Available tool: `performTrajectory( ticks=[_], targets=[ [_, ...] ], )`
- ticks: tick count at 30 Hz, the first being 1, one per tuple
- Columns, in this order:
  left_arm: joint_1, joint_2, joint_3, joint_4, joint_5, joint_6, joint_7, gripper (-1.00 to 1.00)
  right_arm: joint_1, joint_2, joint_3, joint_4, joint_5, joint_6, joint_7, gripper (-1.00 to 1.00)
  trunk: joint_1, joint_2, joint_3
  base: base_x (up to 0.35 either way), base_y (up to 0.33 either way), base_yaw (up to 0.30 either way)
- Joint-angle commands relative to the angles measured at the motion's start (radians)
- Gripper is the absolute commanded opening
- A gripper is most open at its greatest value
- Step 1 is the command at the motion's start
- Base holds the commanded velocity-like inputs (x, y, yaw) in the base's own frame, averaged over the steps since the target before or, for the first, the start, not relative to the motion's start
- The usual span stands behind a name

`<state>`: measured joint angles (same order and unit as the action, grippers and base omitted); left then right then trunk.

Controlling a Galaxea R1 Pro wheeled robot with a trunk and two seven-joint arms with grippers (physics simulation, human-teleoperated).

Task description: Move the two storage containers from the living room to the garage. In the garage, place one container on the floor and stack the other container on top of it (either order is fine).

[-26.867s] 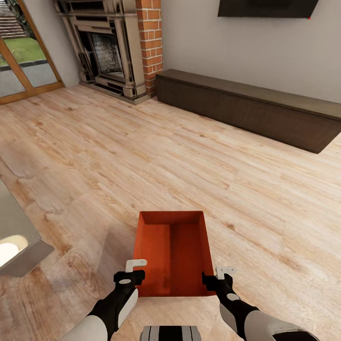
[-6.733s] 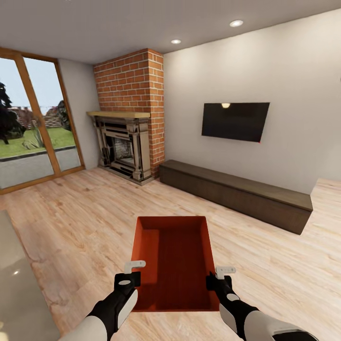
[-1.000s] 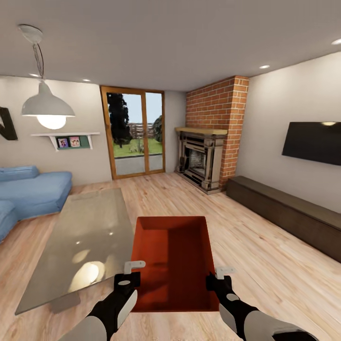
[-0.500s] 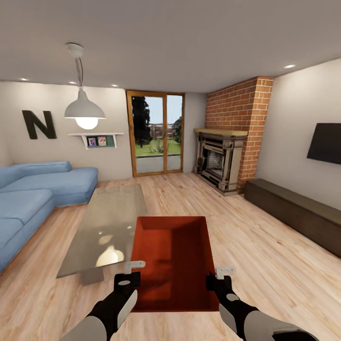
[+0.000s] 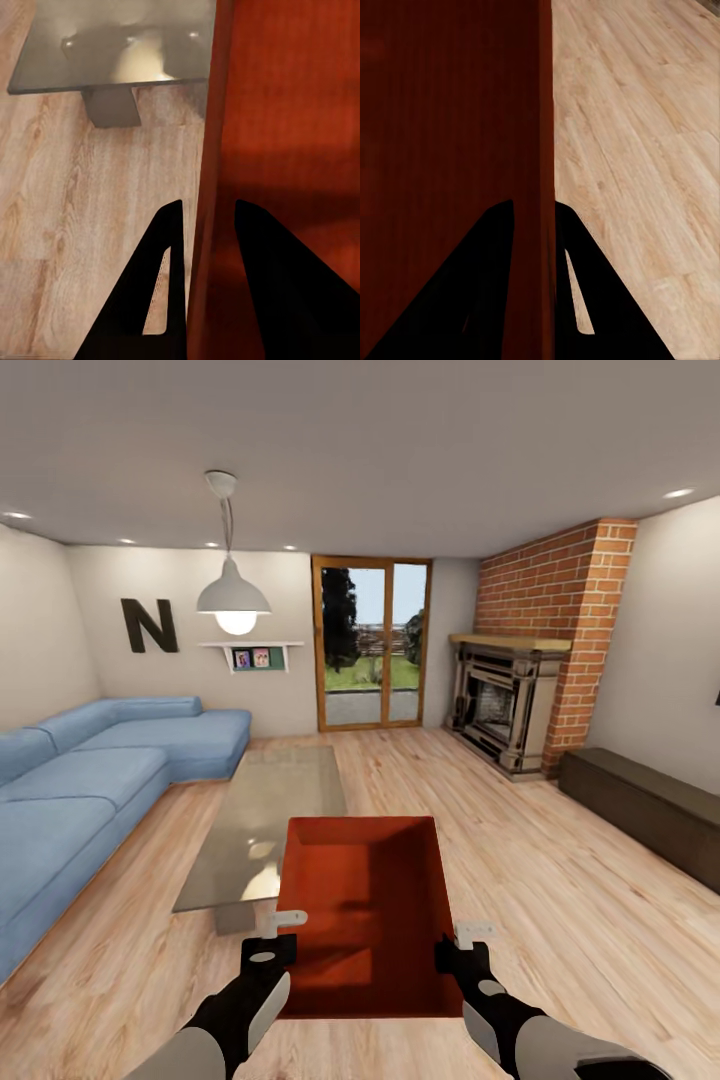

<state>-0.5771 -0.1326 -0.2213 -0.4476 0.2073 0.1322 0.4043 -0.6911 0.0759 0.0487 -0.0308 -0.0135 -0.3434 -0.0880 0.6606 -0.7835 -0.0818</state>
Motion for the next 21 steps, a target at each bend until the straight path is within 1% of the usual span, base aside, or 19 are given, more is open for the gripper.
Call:
performTrajectory(
  ticks=[1, 21],
  targets=[
    [-0.001, -0.007, -0.002, -0.013, -0.005, 0.004, 0.008, -1.0, 0.0, 0.004, 0.003, 0.004, 0.0, -0.002, 0.001, -1.0, 0.0, -0.001, -0.001, -0.001, -0.001, 0.264],
    [-0.001, -0.007, -0.003, -0.014, -0.005, 0.004, 0.008, -1.0, 0.0, 0.004, 0.002, 0.004, 0.0, -0.002, 0.002, -1.0, 0.0, -0.001, 0.004, 0.0, 0.0, 0.264]
  ],
)
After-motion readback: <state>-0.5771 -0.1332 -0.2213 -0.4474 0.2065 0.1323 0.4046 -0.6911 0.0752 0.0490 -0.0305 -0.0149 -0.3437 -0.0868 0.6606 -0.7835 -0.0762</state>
